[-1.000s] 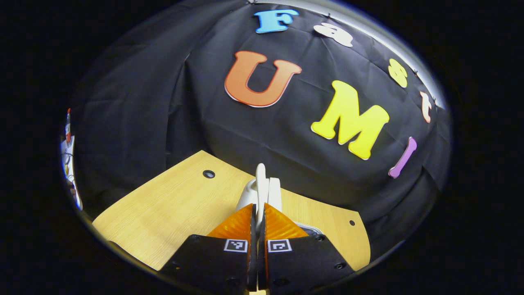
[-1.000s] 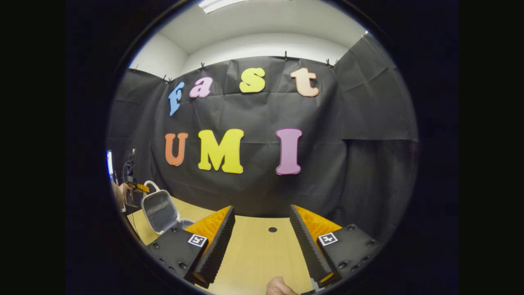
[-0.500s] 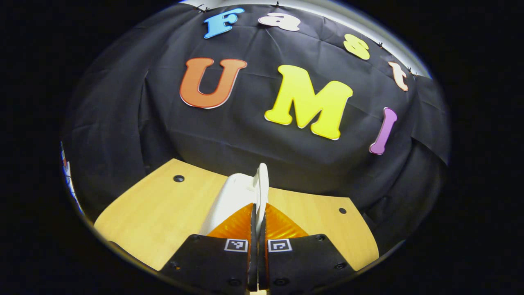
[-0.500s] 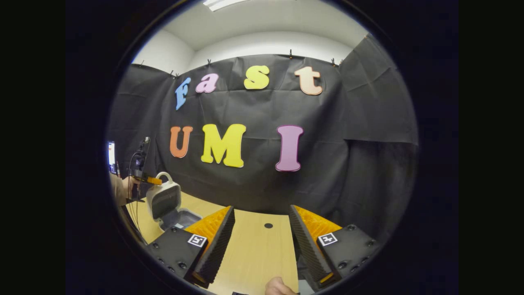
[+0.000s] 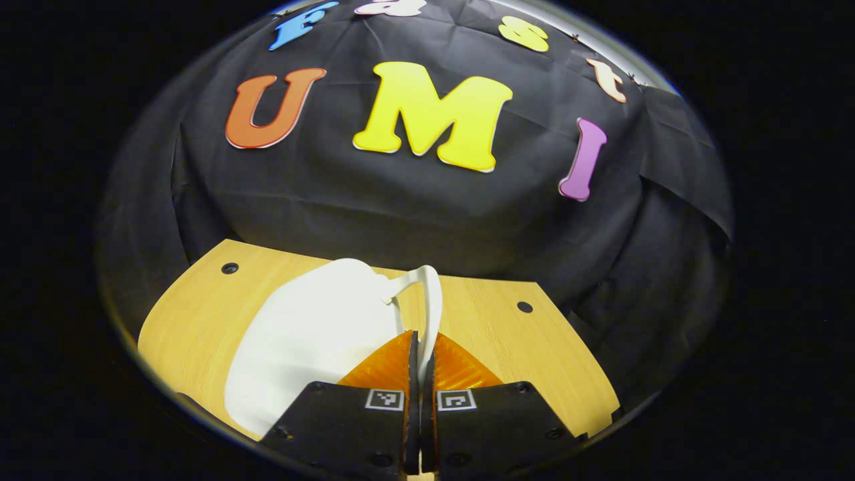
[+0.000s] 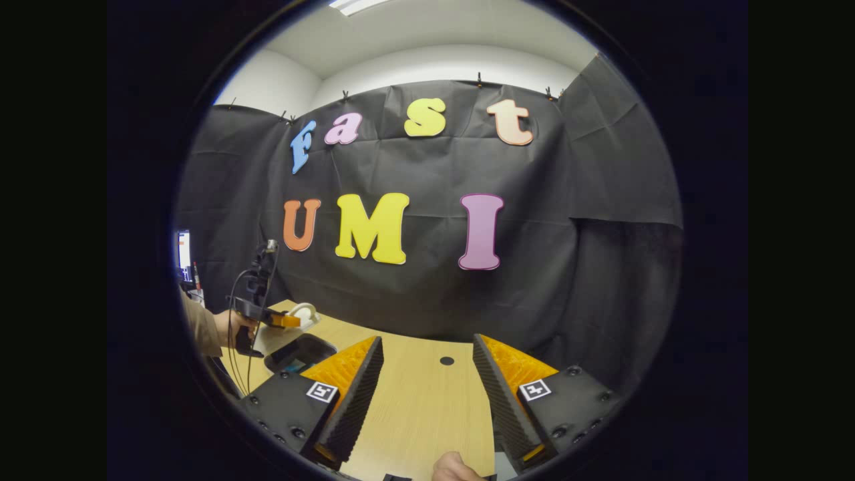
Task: First open the suitcase, pack the skin care products into it, and then close the suitcase.
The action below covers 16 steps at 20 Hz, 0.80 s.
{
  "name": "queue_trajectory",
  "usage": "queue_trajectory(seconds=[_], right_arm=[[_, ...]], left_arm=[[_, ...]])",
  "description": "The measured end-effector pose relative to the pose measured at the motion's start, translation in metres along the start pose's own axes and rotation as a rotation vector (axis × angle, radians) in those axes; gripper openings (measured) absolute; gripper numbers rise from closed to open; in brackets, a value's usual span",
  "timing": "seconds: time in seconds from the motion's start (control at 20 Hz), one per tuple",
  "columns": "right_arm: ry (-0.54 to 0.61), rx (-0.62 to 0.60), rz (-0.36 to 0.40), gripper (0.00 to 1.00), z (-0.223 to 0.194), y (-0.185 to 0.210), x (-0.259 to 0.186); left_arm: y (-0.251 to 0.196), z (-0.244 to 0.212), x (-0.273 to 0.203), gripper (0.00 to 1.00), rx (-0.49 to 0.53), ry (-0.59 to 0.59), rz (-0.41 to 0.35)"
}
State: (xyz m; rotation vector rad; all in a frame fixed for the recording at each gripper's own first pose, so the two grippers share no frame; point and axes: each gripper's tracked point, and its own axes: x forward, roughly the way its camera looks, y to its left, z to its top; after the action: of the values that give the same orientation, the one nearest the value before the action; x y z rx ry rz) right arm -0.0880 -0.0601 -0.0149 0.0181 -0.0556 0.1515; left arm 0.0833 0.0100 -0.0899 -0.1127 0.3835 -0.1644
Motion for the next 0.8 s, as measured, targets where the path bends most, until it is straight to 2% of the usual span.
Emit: queue_trajectory(seconds=[0.25,0.55,0.8], right_arm=[[0.000,-0.013,-0.016,0.80,0.000,0.009,0.006],[0.030,-0.011,-0.061,0.80,-0.010,0.017,0.013],[0.064,-0.001,-0.102,0.80,-0.020,0.017,0.016]], left_arm=[[-0.029,-0.041,0.020,0.04,0.181,0.098,-0.011],[-0.048,-0.086,0.034,0.05,0.287,0.190,-0.033],[-0.055,-0.121,0.041,0.08,0.355,0.267,-0.015]])
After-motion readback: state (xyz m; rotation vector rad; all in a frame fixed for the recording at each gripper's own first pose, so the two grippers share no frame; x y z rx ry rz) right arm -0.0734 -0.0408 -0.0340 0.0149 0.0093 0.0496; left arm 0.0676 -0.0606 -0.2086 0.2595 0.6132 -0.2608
